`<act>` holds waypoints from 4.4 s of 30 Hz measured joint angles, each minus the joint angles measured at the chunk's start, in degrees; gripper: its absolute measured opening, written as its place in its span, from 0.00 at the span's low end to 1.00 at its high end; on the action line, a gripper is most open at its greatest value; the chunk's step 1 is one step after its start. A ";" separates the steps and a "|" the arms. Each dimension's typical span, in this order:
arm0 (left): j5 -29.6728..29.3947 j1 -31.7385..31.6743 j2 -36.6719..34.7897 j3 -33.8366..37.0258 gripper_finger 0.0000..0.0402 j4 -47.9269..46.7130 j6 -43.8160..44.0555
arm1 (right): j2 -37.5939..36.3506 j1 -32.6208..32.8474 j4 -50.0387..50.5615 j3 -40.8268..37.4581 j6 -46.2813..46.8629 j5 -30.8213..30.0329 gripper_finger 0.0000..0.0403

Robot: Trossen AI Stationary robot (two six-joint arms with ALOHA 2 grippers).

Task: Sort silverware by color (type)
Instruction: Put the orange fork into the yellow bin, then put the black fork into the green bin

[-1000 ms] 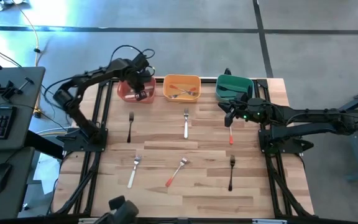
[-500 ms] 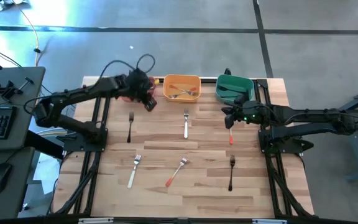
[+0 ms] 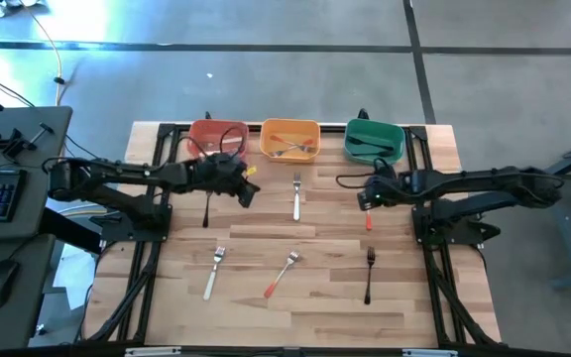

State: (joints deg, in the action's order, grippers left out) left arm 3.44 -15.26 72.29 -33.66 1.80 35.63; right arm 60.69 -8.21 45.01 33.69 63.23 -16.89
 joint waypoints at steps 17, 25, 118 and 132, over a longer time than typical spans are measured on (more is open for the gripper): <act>-6.69 5.18 0.02 5.68 0.00 10.11 4.65 | 19.87 -11.26 -9.97 0.21 -7.04 6.53 0.29; -7.01 5.68 0.02 5.68 0.00 10.04 5.46 | 21.18 -12.38 -12.41 0.22 -10.81 8.90 0.14; -7.93 2.09 0.00 8.90 0.00 16.94 1.64 | 32.49 -18.24 -37.48 36.41 -55.50 19.25 0.00; -14.49 3.27 -0.02 -15.99 0.08 -51.08 13.75 | 0.06 -12.84 -37.18 5.06 -39.16 7.67 0.00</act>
State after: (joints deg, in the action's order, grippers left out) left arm -11.05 -11.99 72.27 -49.65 -49.28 49.38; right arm 60.75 -21.05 7.84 38.75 24.07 -9.22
